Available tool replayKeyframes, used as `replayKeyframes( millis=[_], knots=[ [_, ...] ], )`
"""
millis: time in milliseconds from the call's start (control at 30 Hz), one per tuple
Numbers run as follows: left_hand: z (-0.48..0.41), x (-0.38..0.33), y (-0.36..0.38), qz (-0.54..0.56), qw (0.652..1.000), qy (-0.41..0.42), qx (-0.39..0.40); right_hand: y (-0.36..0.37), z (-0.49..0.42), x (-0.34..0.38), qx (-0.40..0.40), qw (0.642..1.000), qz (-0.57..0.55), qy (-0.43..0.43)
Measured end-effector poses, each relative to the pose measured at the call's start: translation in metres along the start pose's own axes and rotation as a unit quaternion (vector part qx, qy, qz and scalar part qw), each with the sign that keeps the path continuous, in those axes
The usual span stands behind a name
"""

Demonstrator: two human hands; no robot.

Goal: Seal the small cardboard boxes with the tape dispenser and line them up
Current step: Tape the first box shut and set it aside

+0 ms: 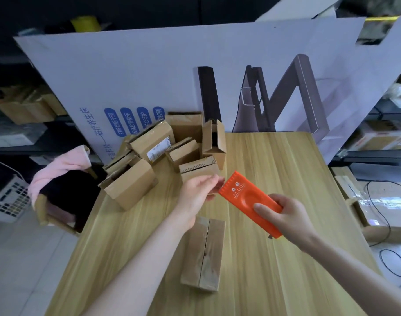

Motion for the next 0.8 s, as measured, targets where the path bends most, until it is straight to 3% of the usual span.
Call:
replayKeyframes(
  millis=[200,433,600,800],
  knots=[
    [0.002,0.000,-0.002,-0.033,0.999,0.020,0.007,0.000,-0.001,0.002,0.010,0.999,0.033,-0.017],
    [-0.008,0.006,-0.007,0.039,0.997,-0.065,-0.010,0.001,0.000,0.009,0.024,0.998,0.034,-0.039],
    [-0.011,0.003,-0.007,0.004,0.996,-0.083,-0.013,0.003,0.000,0.016,0.013,0.991,0.112,-0.068],
    [-0.025,-0.002,-0.015,-0.048,0.992,-0.086,-0.074,0.016,0.003,0.041,0.012,0.973,0.217,-0.079]
  ],
)
Point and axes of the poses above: each hand's wrist, its own z-axis away from the middle knuckle, its own y-axis out of the palm, x = y × z, the point moved 4 cm from there along -z, towards the middle knuckle, and after that the axes turned 5 degrees about -x, right-handed, at the moved point
